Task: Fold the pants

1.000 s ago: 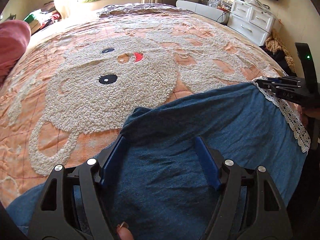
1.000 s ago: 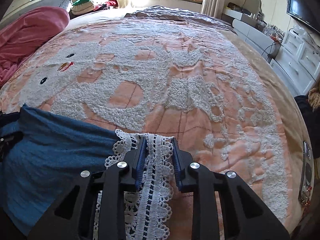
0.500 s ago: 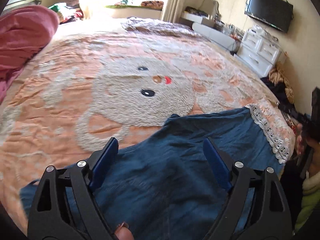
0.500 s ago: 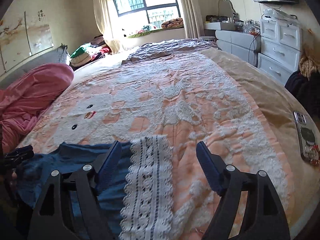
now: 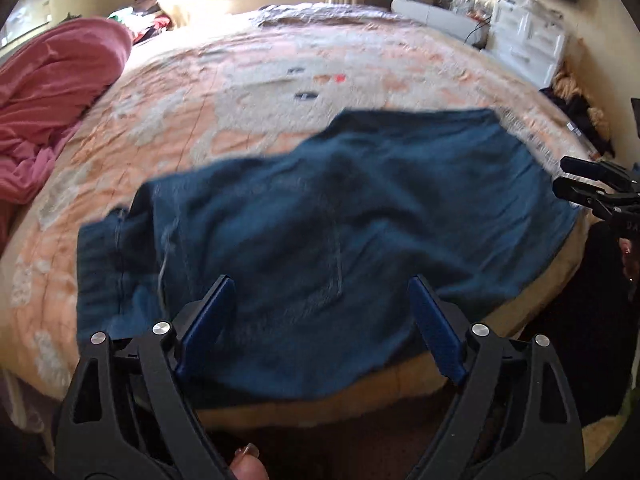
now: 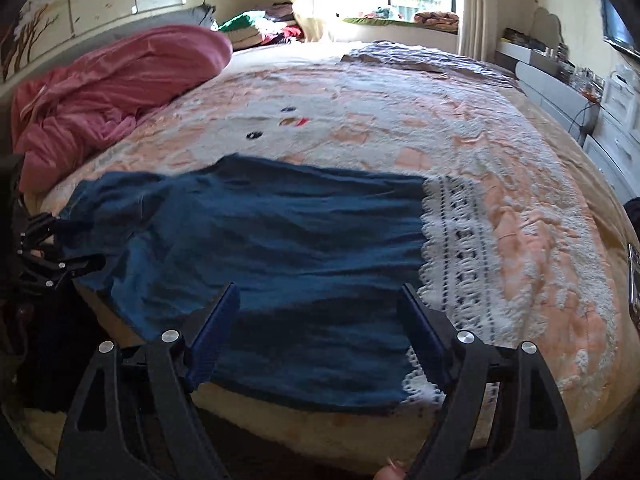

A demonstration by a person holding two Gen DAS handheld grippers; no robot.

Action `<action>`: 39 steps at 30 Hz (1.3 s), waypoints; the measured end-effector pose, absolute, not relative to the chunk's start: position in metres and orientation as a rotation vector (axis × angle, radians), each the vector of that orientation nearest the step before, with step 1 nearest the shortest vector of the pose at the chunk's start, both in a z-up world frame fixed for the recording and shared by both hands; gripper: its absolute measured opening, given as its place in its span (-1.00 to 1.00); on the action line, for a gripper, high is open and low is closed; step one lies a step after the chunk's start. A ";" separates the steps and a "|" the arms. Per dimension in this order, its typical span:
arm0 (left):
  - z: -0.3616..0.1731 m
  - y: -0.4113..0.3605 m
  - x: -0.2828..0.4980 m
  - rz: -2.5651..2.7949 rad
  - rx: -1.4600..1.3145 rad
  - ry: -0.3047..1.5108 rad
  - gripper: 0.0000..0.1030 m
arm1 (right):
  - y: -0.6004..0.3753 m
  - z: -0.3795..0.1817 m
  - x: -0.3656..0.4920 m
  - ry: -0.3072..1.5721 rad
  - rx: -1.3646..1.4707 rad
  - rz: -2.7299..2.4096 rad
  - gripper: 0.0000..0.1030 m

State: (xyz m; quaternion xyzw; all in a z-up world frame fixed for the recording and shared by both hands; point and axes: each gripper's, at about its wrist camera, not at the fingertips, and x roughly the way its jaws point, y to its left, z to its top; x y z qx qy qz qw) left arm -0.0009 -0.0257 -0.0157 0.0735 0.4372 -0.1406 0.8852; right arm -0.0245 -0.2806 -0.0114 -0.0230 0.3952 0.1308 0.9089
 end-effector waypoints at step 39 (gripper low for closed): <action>0.035 -0.037 -0.025 -0.455 0.110 0.800 0.81 | -0.382 -0.003 -0.101 0.794 0.262 0.141 0.67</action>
